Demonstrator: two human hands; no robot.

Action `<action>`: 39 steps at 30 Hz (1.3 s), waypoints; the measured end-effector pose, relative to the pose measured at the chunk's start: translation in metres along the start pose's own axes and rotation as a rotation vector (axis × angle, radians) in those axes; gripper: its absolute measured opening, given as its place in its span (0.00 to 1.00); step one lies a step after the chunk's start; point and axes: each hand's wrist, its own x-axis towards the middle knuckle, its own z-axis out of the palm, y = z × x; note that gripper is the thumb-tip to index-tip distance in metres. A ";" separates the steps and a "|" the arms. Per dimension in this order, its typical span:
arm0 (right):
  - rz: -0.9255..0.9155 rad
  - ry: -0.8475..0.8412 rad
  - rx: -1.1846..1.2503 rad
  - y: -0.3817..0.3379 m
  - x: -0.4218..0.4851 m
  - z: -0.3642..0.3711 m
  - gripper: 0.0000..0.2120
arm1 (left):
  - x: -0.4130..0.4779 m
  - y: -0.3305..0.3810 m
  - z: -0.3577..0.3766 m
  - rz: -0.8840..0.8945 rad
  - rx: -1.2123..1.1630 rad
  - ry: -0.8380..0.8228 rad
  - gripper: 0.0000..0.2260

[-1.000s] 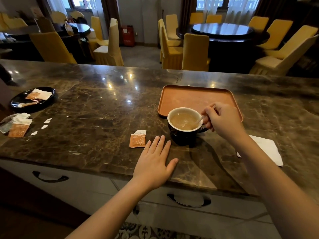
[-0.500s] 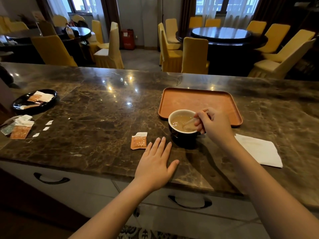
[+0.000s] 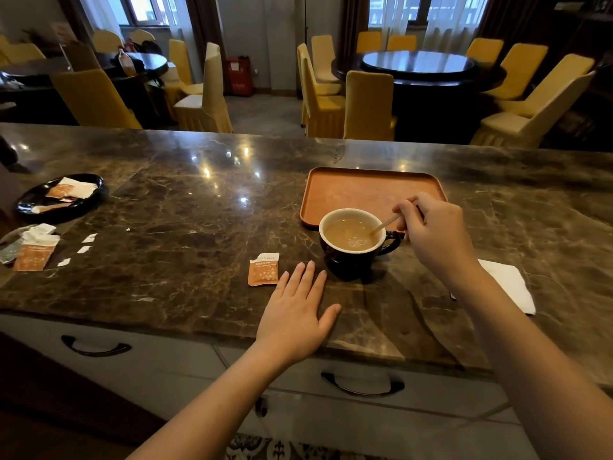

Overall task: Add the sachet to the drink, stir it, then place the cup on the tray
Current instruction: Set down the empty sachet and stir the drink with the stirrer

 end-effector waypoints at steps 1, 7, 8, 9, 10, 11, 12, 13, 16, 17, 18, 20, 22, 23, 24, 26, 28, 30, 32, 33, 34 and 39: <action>-0.013 0.010 -0.003 0.000 0.000 -0.001 0.10 | 0.000 0.000 0.000 0.001 -0.001 -0.002 0.31; -0.074 -0.002 -0.029 0.002 -0.002 -0.006 0.10 | 0.000 0.000 -0.001 0.003 0.001 -0.008 0.31; -0.087 0.001 -0.034 0.002 -0.003 -0.007 0.10 | 0.000 0.000 -0.001 0.002 0.002 -0.010 0.31; -0.100 0.006 -0.043 0.002 -0.004 -0.008 0.10 | 0.000 0.000 -0.001 0.002 0.003 -0.012 0.31; -0.111 0.014 -0.051 0.001 -0.005 -0.009 0.10 | 0.000 0.000 -0.001 0.002 0.002 -0.012 0.31; -0.120 0.024 -0.058 0.000 -0.006 -0.009 0.10 | 0.000 0.000 -0.001 0.003 0.000 -0.011 0.31; -0.127 0.034 -0.063 -0.002 -0.007 -0.010 0.10 | 0.001 0.000 0.000 0.004 0.000 -0.011 0.31; -0.131 0.041 -0.067 -0.003 -0.007 -0.010 0.10 | 0.001 0.000 0.000 0.005 0.001 -0.010 0.31; -0.128 0.025 -0.058 -0.005 -0.008 -0.010 0.10 | 0.000 -0.001 0.001 0.006 0.007 -0.008 0.31; -0.122 0.015 -0.055 -0.005 -0.008 -0.010 0.10 | 0.000 -0.001 0.001 0.007 0.008 -0.009 0.31; -0.115 0.008 -0.056 -0.004 -0.008 -0.010 0.10 | 0.000 -0.002 0.001 0.008 0.007 -0.010 0.31; -0.103 0.014 -0.064 -0.002 -0.010 -0.011 0.10 | 0.001 -0.002 0.001 0.009 0.003 -0.012 0.31; -0.094 0.031 -0.070 -0.001 -0.012 -0.014 0.10 | 0.001 -0.002 0.001 0.007 0.001 -0.014 0.31; -0.094 0.039 -0.073 -0.001 -0.013 -0.015 0.10 | 0.001 -0.002 0.001 0.007 0.002 -0.015 0.31; -0.096 0.045 -0.075 -0.001 -0.014 -0.016 0.10 | 0.001 -0.002 0.001 0.008 0.002 -0.016 0.31; -0.100 0.057 -0.070 -0.002 -0.016 -0.017 0.11 | 0.001 -0.002 0.001 0.009 0.003 -0.014 0.31; -0.100 0.067 -0.057 -0.003 -0.018 -0.017 0.11 | 0.001 -0.001 0.001 0.008 0.003 -0.013 0.31; -0.098 0.071 -0.047 -0.003 -0.019 -0.017 0.11 | 0.001 -0.001 0.000 0.008 0.001 -0.015 0.32; -0.090 0.068 -0.036 -0.003 -0.020 -0.017 0.10 | 0.001 -0.002 0.000 0.010 -0.002 -0.018 0.32; -0.085 0.066 -0.033 -0.003 -0.020 -0.017 0.10 | 0.001 -0.002 0.000 0.011 -0.002 -0.018 0.32; -0.081 0.066 -0.031 -0.002 -0.020 -0.017 0.10 | 0.001 -0.002 0.000 0.013 -0.002 -0.018 0.31; -0.090 0.088 -0.007 -0.001 -0.024 -0.019 0.11 | 0.001 -0.003 0.001 0.012 -0.004 -0.019 0.31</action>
